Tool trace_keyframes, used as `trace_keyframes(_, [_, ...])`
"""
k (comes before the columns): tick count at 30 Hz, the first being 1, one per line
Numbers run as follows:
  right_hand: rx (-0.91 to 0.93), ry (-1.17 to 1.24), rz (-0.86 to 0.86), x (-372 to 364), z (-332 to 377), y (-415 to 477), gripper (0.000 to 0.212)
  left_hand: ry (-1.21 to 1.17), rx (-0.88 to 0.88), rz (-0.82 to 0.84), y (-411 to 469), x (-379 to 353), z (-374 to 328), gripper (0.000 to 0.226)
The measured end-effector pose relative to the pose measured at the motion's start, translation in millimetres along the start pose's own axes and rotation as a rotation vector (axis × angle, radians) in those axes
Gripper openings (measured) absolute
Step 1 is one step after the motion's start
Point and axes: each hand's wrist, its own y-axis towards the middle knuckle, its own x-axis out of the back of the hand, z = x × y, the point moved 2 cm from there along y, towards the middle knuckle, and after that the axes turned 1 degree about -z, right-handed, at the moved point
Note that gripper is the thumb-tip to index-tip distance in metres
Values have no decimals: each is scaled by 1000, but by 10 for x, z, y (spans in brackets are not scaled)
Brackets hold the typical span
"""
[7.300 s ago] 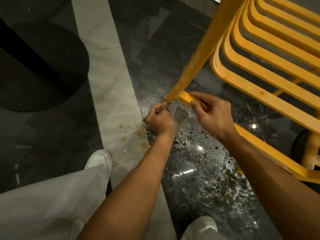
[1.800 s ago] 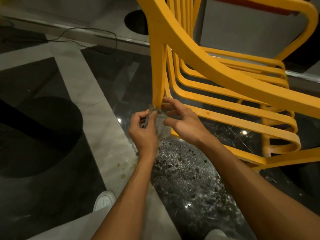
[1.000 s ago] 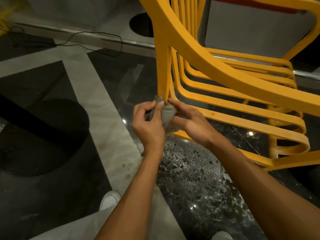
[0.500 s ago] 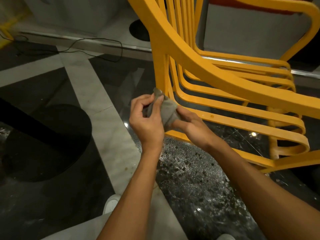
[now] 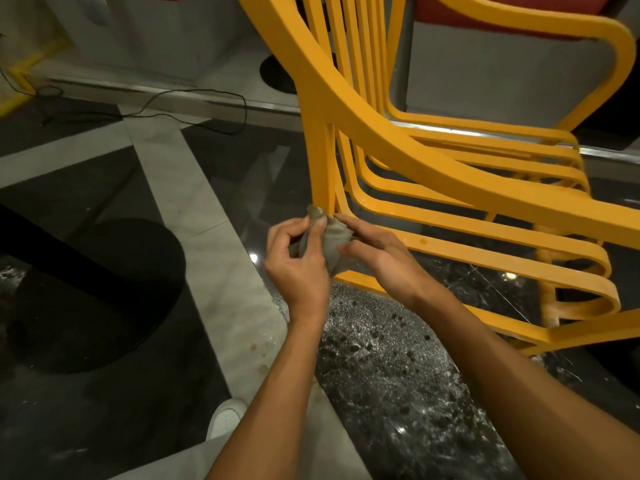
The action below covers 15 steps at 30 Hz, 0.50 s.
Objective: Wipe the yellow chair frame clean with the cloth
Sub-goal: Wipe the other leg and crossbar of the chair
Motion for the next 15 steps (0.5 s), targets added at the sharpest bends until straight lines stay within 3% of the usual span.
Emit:
trace_keyframes(8, [0,8,19,-17,32,-19,56,-113,-83,-42,200,-101,-343,11])
trace_keyframes(15, [-28,36,33,-17,68,-37,66,-41,66,-12,50,-10,-101,12])
